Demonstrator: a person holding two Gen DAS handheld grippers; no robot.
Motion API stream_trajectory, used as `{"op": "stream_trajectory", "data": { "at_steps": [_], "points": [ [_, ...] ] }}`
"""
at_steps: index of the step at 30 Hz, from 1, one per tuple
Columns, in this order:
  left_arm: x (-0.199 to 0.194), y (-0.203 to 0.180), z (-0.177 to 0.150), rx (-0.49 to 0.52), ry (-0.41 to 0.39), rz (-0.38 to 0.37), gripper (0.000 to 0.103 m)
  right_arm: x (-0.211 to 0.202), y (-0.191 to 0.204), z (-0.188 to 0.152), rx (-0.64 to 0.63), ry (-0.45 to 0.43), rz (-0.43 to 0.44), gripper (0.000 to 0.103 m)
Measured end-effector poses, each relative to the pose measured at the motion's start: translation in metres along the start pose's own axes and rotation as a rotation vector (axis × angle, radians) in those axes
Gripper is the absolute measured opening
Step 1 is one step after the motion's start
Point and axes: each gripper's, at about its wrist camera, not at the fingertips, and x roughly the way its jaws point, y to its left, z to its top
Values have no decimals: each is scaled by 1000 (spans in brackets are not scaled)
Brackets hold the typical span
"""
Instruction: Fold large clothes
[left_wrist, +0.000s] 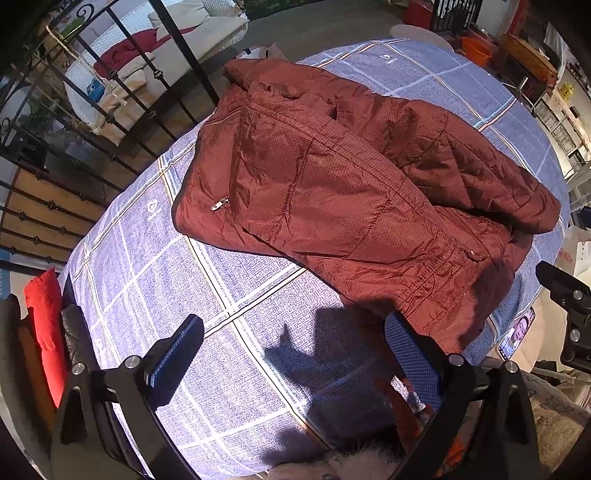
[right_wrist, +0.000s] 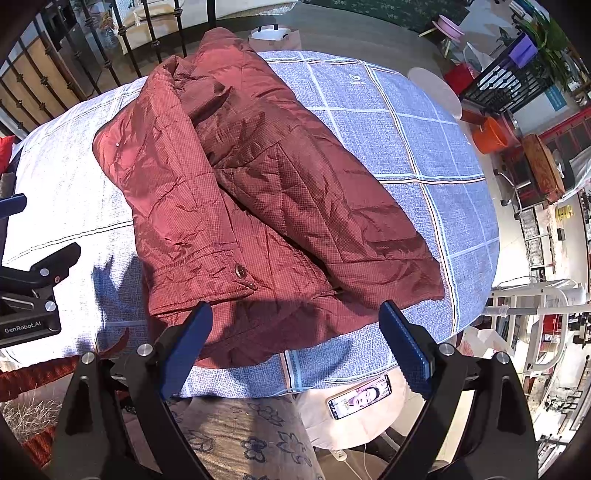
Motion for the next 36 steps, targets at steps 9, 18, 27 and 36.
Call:
{"op": "stream_trajectory", "data": {
  "at_steps": [9, 18, 27, 36],
  "points": [
    [0, 0, 0, 1, 1, 0, 97, 1, 0, -1, 1, 0, 0, 90],
    [0, 0, 0, 2, 0, 0, 97, 1, 0, -1, 0, 0, 1, 90],
    [0, 0, 0, 1, 1, 1, 97, 1, 0, 0, 0, 1, 1, 90],
    [0, 0, -1, 4, 3, -2, 97, 2, 0, -5, 2, 2, 1, 90]
  ]
}}
